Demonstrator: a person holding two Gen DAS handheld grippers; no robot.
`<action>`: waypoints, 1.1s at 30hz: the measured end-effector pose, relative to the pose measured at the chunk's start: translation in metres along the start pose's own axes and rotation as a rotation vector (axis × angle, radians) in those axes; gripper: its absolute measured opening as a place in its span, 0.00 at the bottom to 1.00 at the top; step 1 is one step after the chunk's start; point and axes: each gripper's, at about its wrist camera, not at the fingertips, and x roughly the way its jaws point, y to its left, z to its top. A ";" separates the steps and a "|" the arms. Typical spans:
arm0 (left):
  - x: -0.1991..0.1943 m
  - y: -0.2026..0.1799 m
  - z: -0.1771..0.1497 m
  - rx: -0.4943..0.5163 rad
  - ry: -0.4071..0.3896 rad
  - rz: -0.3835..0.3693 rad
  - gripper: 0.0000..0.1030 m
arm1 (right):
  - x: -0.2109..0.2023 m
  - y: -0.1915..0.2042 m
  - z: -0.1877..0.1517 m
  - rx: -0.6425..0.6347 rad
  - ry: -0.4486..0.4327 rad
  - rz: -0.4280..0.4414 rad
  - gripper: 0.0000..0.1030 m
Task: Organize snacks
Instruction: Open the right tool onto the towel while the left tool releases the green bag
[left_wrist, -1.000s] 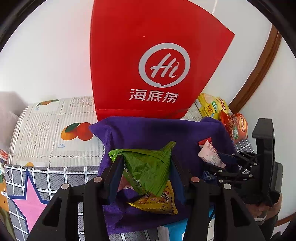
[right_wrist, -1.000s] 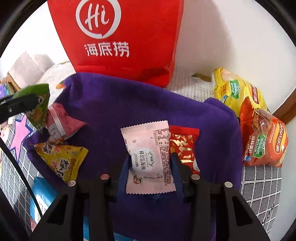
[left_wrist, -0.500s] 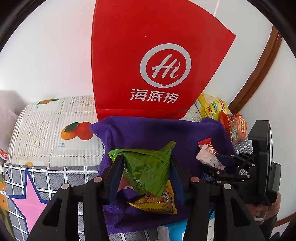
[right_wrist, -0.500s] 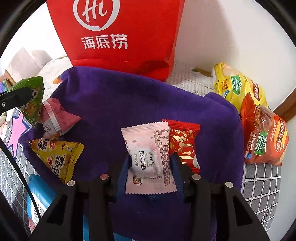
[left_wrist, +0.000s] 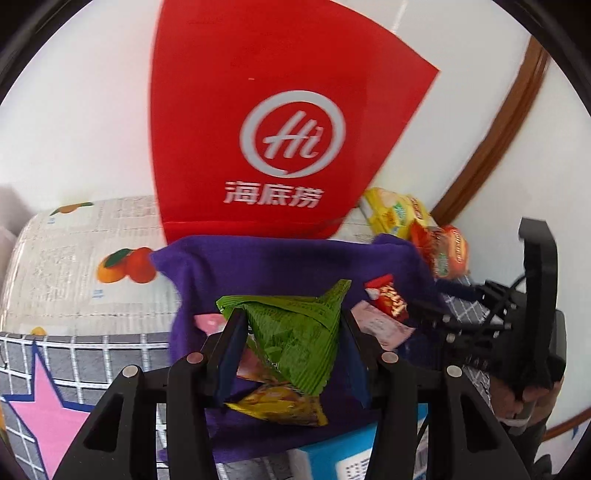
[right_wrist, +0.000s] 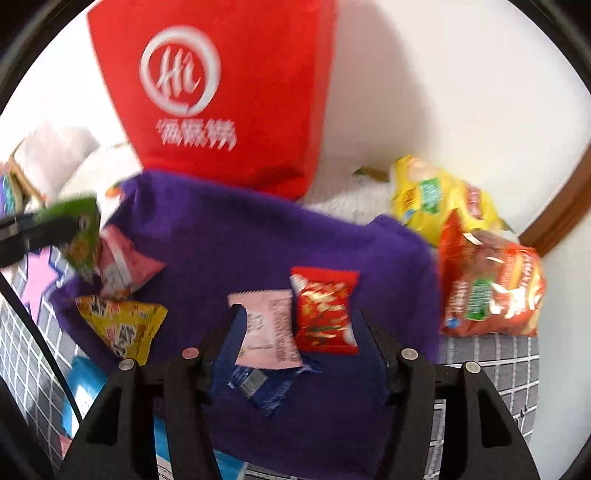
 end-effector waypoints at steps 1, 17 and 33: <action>0.001 -0.003 -0.001 0.008 0.003 0.000 0.46 | -0.004 -0.005 0.001 0.016 -0.012 -0.005 0.61; 0.035 -0.031 -0.014 0.069 0.098 -0.001 0.46 | -0.020 -0.029 0.005 0.118 -0.061 -0.020 0.63; 0.050 -0.029 -0.016 0.047 0.147 0.021 0.47 | -0.015 -0.034 0.005 0.167 -0.028 0.021 0.65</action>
